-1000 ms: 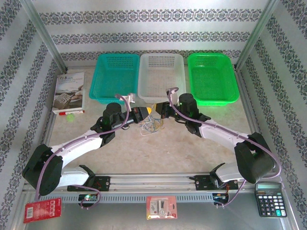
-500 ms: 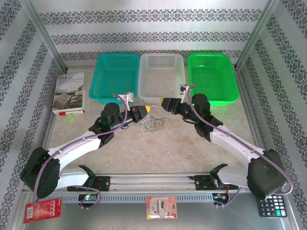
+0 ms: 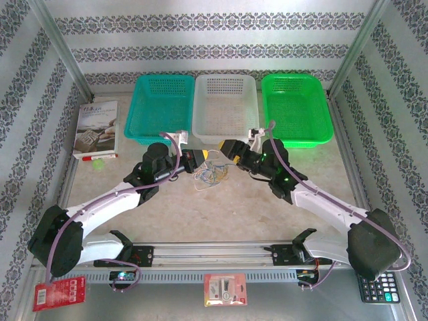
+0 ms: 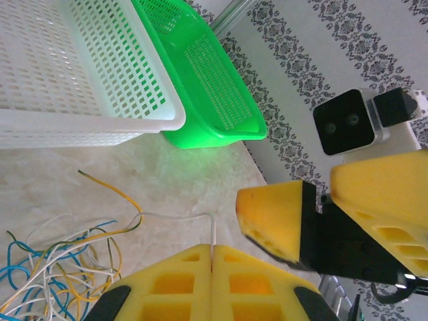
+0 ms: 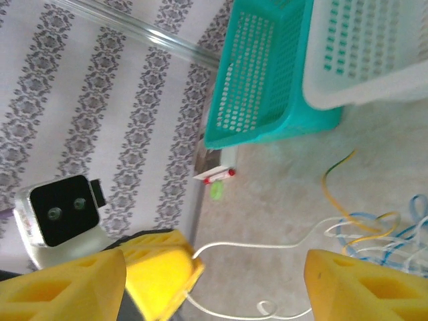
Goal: Untangle the cables
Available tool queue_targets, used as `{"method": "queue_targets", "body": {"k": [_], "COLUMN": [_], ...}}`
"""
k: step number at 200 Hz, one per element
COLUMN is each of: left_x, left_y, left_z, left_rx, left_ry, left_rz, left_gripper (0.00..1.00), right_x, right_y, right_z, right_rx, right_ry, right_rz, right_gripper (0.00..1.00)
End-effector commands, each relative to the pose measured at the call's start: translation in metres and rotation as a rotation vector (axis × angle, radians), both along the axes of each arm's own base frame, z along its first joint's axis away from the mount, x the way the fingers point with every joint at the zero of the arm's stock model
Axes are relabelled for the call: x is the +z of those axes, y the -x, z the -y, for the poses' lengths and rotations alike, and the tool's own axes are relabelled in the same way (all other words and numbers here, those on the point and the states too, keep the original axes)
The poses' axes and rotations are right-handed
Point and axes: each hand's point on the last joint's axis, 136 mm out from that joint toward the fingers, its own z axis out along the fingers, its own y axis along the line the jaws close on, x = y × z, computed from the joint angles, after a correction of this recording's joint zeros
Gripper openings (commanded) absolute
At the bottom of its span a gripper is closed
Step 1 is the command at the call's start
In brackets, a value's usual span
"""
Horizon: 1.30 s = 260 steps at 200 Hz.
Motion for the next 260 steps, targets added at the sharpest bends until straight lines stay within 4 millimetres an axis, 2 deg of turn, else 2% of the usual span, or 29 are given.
{"method": "queue_targets", "body": {"k": [1,53,112,126,137,154,161,213,229,246,260], "left_x": [0.017,0.015,0.009,0.006,0.004,-0.001,-0.002,-0.007,-0.009,-0.008,-0.007], "left_y": [0.0,-0.001,0.006,0.008,0.009,0.011,0.012,0.014,0.015,0.016,0.017], "left_z": [0.003,0.003,0.006,0.006,0.006,0.005,0.005,0.0,-0.003,-0.006,-0.01], "left_rx": [-0.009,-0.01,-0.045,-0.055,-0.06,-0.061,-0.062,-0.04,-0.027,-0.013,0.002], "left_ry": [-0.02,-0.025,-0.018,-0.019,-0.021,-0.027,-0.025,-0.02,-0.012,-0.006,0.0], "left_rz": [0.06,0.06,0.056,0.051,0.047,0.039,0.038,0.032,0.027,0.028,0.028], "left_gripper": [0.0,0.0,0.0,0.0,0.0,0.0,0.0,0.0,0.13,0.34,0.46], "right_x": [0.01,0.008,0.015,0.017,0.02,0.025,0.027,0.058,0.07,0.081,0.087], "right_y": [0.001,-0.001,-0.034,-0.045,-0.051,-0.057,-0.058,-0.044,-0.035,-0.025,-0.018], "right_z": [-0.012,-0.034,-0.042,-0.042,-0.042,-0.043,-0.042,-0.041,-0.042,-0.042,-0.042], "right_rx": [0.003,0.026,-0.018,-0.025,-0.024,-0.014,-0.007,0.07,0.114,0.154,0.183], "right_ry": [-0.099,-0.14,-0.213,-0.244,-0.279,-0.324,-0.335,-0.335,-0.323,-0.308,-0.293], "right_rz": [-0.045,-0.077,-0.058,-0.055,-0.052,-0.045,-0.041,0.048,0.085,0.118,0.138], "right_gripper": [0.72,0.71,0.62,0.52,0.37,0.08,0.0,0.0,0.0,0.0,0.0]}}
